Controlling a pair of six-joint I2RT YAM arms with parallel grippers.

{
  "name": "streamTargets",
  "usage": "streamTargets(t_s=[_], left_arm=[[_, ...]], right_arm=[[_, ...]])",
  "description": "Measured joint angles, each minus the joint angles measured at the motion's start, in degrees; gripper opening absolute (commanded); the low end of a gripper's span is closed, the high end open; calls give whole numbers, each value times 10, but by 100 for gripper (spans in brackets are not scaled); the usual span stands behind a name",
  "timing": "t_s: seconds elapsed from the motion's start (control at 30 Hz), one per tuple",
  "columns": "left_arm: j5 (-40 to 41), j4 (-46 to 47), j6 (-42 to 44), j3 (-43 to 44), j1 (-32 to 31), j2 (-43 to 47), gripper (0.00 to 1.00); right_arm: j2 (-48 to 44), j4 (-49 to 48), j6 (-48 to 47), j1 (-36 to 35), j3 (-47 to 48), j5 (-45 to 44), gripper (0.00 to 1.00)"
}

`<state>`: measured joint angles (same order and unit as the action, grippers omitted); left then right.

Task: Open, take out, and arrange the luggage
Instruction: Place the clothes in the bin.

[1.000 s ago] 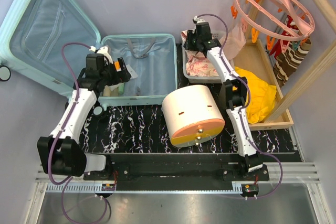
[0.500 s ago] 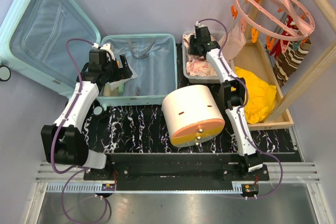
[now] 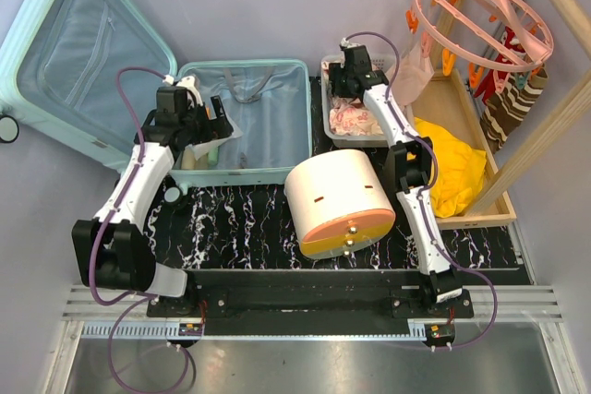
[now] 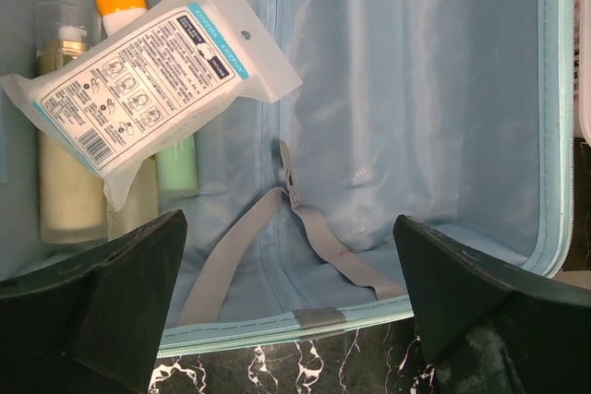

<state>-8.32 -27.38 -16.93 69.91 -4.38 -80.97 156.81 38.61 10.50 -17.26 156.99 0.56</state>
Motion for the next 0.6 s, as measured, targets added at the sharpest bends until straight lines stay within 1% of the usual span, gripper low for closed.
streamTargets(t_s=[0.07, 0.2, 0.3, 0.4, 0.43, 0.5, 0.57, 0.6], left_arm=[[0, -1, 0, 5, 0, 0, 99], [2, 1, 1, 19, -4, 6, 99], [14, 3, 2, 19, -16, 23, 99], [39, 19, 3, 2, -38, 54, 99], [59, 24, 2, -10, -50, 69, 99], [125, 31, 0, -39, -80, 102, 99], [208, 53, -3, -87, -123, 148, 99], [247, 64, -6, -115, -144, 173, 99]], right_arm=[[-8, 3, -6, 0, 0, 9, 75], [-51, 11, -23, 2, -16, 36, 77], [-116, 9, -42, -8, -48, 51, 85], [-204, 2, -62, -32, -108, 56, 85], [-228, -2, -67, -42, -126, 56, 85], [-292, -24, -77, -71, -193, 53, 85], [-361, -66, -82, -109, -282, 45, 85], [-405, -97, -83, -132, -348, 40, 86]])
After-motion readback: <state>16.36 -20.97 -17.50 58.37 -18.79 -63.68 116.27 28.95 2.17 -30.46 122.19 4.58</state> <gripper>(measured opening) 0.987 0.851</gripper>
